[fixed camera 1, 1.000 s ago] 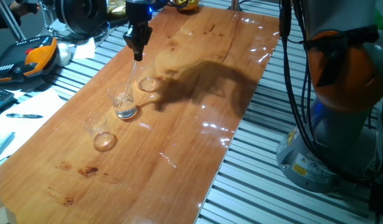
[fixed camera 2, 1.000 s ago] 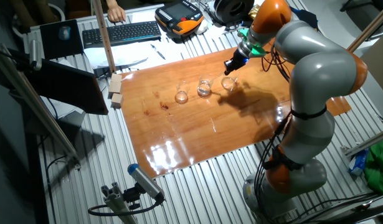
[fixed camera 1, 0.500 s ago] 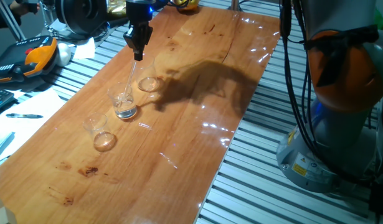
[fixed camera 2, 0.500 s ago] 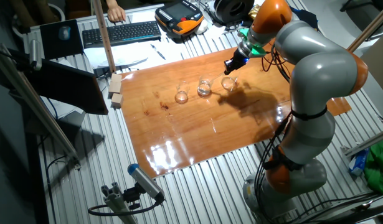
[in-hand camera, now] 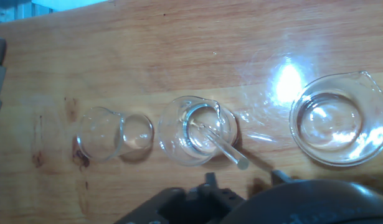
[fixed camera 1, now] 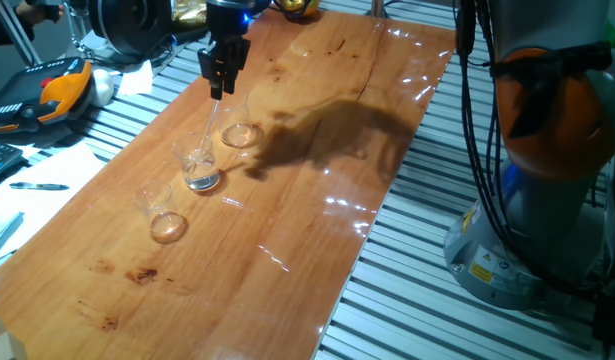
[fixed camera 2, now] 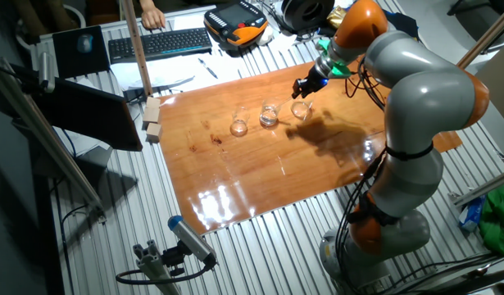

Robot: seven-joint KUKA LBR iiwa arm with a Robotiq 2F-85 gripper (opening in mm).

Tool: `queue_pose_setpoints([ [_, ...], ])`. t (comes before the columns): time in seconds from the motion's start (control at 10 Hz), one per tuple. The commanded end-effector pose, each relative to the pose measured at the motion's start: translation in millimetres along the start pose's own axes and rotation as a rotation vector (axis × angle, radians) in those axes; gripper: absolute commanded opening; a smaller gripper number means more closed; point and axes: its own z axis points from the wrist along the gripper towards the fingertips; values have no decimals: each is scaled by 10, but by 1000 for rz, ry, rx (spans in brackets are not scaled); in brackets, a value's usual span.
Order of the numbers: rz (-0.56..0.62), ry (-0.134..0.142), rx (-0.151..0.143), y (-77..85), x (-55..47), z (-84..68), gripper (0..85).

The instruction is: Stir the beaker with a glass rod

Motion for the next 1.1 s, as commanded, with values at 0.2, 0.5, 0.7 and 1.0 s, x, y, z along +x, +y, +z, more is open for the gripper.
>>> queue_pose_setpoints([
  [0.2,-3,15,-19,13,-18,48,680],
  [0.5,-5,23,-20,-2,-29,121,510],
  [0.7,-3,18,-17,-6,-41,144,510],
  [1.0,-7,7,-29,-3,-69,177,510],
])
